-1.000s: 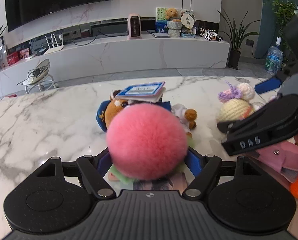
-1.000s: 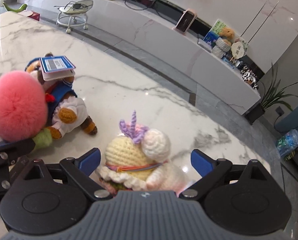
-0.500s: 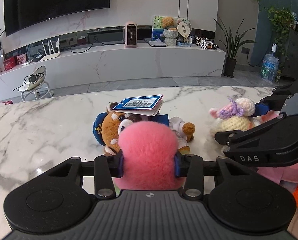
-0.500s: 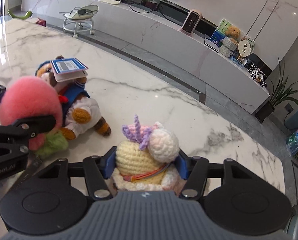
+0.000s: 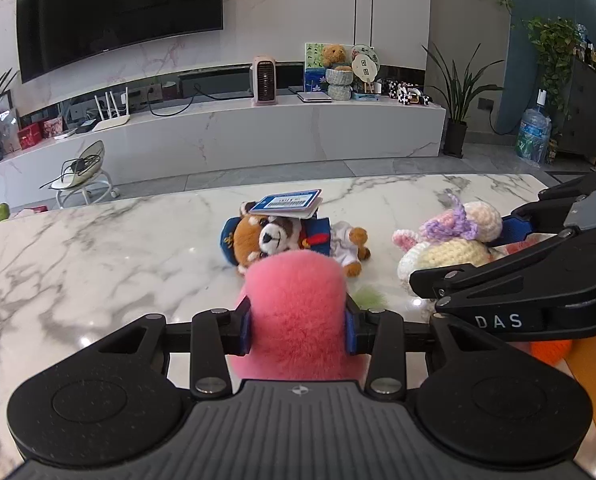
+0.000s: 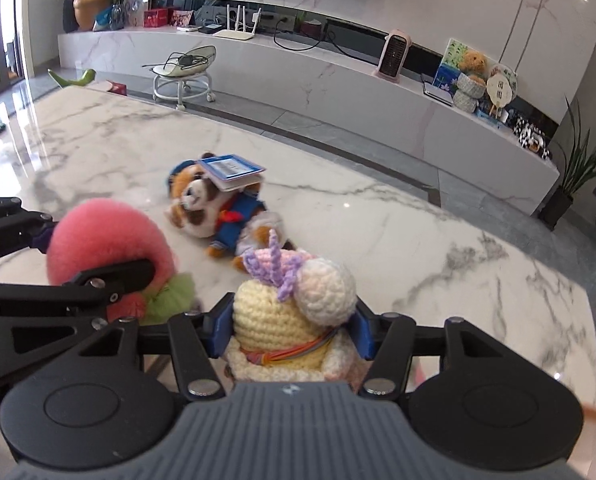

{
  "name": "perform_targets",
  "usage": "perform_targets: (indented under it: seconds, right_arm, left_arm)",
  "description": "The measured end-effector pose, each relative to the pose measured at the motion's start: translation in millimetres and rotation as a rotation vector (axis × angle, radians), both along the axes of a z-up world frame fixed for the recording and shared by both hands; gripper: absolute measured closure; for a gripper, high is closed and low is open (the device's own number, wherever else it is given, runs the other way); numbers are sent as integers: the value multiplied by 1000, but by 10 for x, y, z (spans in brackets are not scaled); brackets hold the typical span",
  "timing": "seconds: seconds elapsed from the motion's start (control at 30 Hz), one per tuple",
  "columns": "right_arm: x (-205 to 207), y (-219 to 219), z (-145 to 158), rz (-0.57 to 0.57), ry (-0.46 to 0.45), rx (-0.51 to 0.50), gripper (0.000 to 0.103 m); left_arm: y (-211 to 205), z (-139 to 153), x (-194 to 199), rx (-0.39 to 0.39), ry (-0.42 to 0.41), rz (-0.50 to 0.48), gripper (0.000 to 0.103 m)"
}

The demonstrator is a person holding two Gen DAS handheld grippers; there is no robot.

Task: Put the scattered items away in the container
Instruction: 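Carry the pompom and unicorn over the box and lower them inside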

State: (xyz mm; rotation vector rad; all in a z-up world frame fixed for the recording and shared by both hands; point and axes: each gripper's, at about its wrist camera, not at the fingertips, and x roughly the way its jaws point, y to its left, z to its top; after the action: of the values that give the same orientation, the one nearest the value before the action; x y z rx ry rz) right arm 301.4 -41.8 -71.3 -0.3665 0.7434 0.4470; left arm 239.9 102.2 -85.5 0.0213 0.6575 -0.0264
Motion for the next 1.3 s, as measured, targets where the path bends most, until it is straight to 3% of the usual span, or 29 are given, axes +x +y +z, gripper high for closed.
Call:
perform_targets:
  seconds: [0.43, 0.73, 1.1, 1.3]
  right_arm:
    - [-883, -293, 268, -68, 26, 95, 43]
    - [-1373, -741, 568, -131, -23, 189, 43]
    - [-1740, -1566, 942, -265, -122, 311, 43]
    - [-1777, -2013, 1010, -345, -158, 333, 43]
  left_arm:
    - [-213, 329, -749, 34, -9, -39, 57]
    - [-594, 702, -1112, 73, -93, -111, 57]
    - [-1336, 1059, -1243, 92, -199, -247, 58]
    - [-1807, 1103, -1153, 97, -219, -347, 67]
